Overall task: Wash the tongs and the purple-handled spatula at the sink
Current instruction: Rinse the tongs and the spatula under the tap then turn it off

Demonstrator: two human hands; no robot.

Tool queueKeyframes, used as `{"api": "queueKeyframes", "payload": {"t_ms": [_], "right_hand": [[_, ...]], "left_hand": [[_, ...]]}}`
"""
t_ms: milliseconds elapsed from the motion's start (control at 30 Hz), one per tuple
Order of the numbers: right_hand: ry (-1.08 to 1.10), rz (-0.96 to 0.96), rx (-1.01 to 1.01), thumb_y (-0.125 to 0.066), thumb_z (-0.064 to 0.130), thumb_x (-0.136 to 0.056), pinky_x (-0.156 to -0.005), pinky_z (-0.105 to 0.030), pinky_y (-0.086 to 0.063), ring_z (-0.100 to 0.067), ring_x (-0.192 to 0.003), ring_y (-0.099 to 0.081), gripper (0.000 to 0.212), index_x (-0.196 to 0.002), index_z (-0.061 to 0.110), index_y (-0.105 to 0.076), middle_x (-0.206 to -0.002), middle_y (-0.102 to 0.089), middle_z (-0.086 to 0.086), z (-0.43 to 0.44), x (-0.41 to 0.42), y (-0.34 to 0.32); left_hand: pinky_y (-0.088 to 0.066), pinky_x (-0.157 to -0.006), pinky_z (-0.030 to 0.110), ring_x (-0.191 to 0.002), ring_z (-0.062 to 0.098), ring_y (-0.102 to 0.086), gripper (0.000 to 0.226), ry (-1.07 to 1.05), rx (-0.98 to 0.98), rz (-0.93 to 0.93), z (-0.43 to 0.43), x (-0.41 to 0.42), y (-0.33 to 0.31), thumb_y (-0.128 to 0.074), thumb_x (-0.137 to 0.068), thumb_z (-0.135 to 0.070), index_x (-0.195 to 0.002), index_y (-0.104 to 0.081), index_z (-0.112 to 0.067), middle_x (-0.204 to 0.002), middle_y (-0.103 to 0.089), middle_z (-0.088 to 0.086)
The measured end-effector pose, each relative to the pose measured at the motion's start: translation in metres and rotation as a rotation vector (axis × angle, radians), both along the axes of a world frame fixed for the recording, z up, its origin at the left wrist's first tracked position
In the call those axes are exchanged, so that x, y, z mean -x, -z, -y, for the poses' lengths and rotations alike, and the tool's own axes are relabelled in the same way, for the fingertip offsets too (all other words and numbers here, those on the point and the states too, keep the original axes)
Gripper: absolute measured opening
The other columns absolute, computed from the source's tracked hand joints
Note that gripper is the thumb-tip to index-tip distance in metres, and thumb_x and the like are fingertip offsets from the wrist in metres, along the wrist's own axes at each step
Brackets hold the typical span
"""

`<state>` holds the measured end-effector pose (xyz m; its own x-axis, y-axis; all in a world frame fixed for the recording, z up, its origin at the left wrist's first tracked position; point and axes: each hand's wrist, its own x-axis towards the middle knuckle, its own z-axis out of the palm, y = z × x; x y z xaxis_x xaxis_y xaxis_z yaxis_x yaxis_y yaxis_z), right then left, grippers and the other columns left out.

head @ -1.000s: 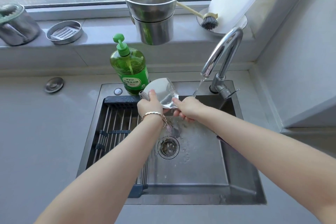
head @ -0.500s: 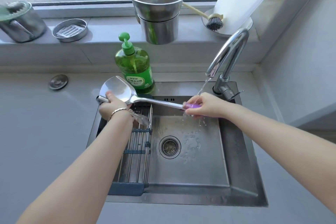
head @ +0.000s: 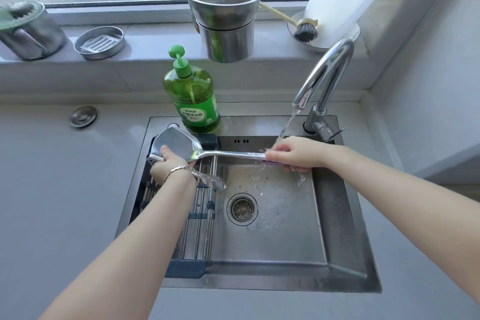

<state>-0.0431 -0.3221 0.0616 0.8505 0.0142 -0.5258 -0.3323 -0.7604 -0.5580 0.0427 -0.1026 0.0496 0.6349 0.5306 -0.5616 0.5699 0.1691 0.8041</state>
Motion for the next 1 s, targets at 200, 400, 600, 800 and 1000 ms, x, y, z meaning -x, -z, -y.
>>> {"api": "queueKeyframes", "payload": {"t_ms": [200, 400, 600, 800, 1000], "right_hand": [[-0.229, 0.873, 0.796, -0.037, 0.036, -0.090, -0.035, -0.020, -0.032, -0.018, -0.040, -0.056, 0.038, -0.075, 0.018, -0.068, -0.058, -0.057, 0.000, -0.007, -0.002, 0.030], [-0.104, 0.363, 0.527, -0.029, 0.054, -0.095, -0.066, -0.030, -0.040, -0.027, -0.086, -0.061, 0.048, -0.079, 0.019, -0.058, -0.080, -0.059, -0.006, -0.021, -0.006, 0.009], [-0.029, 0.240, 0.571, -0.029, 0.057, -0.091, -0.063, -0.028, -0.042, -0.026, -0.071, -0.058, 0.062, -0.060, 0.014, -0.062, -0.056, -0.051, 0.001, 0.003, 0.006, 0.001], [0.149, 0.236, 0.444, -0.033, 0.053, -0.091, -0.052, -0.024, -0.032, -0.022, -0.070, -0.057, 0.060, -0.045, 0.017, -0.042, -0.055, -0.052, 0.000, 0.028, 0.029, 0.010], [0.324, 0.199, 0.348, -0.037, 0.052, -0.091, -0.052, -0.025, -0.036, -0.020, -0.064, -0.056, 0.059, -0.046, 0.016, -0.050, -0.054, -0.060, 0.002, 0.027, 0.059, 0.018]], "left_hand": [[-0.054, -0.086, 0.047, -0.101, 0.037, -0.064, 0.044, -0.068, -0.023, -0.097, -0.005, -0.011, 0.004, -0.052, -0.092, -0.033, -0.116, -0.053, 0.004, -0.118, -0.062, 0.021], [-0.060, -0.064, 0.034, -0.079, 0.029, -0.061, 0.041, 0.049, 0.122, -0.112, -0.010, -0.007, 0.011, -0.043, -0.098, -0.026, -0.130, -0.044, 0.001, -0.121, -0.057, 0.015], [-0.058, -0.077, 0.041, -0.097, 0.036, -0.060, 0.039, 0.128, 0.136, -0.153, 0.012, 0.010, -0.001, -0.056, -0.093, -0.027, -0.124, -0.045, -0.006, -0.116, -0.049, 0.020], [-0.053, -0.091, 0.042, -0.101, 0.033, -0.066, 0.043, 0.355, -0.023, -0.053, 0.042, 0.020, 0.005, -0.062, -0.077, -0.056, -0.082, -0.054, -0.014, -0.103, -0.068, 0.010], [-0.042, -0.041, 0.015, -0.047, 0.010, -0.050, 0.040, 0.537, 0.215, -0.167, 0.085, 0.049, 0.016, -0.062, -0.085, -0.040, -0.104, -0.055, -0.005, -0.069, -0.063, 0.000]]}}
